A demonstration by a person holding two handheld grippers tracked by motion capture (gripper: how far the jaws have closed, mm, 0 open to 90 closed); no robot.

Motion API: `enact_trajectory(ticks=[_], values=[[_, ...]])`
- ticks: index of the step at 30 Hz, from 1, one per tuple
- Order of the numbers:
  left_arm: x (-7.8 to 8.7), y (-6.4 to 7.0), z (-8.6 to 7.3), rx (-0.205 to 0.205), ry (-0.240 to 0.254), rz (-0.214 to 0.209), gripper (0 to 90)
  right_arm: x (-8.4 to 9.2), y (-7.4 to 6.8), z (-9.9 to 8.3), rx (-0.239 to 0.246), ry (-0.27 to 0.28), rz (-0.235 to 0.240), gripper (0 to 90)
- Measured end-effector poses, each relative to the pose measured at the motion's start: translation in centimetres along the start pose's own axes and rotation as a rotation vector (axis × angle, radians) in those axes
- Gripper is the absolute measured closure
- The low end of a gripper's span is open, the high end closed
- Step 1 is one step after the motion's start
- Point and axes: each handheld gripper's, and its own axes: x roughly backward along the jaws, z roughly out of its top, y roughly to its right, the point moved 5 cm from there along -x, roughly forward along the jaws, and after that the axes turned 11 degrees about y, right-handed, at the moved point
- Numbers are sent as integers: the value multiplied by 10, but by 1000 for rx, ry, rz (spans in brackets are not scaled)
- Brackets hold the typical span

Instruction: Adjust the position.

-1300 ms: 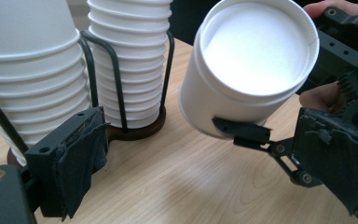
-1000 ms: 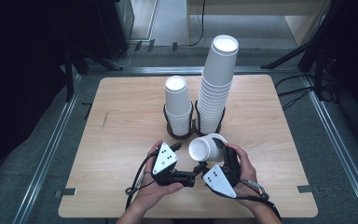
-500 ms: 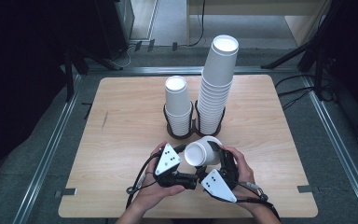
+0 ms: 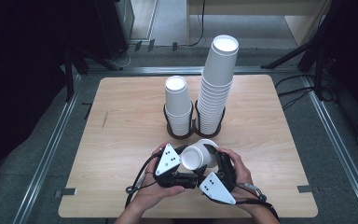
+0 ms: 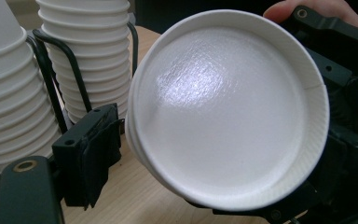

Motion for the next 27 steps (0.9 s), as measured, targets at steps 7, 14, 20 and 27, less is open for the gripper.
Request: enact_trajectory(ticks=[7,14,20,27], values=[[-1,1,-1,0,-14,-3,155,0,-2,1,-10,9,17,213],[-2,2,0,-5,-30,10,165,0,-2,0,4,5,20,212],[0,2,1,-11,-31,12,184,0,-2,0,1,7,21,209],[0,1,0,-6,-45,11,200,0,-3,-2,-6,-4,32,194]])
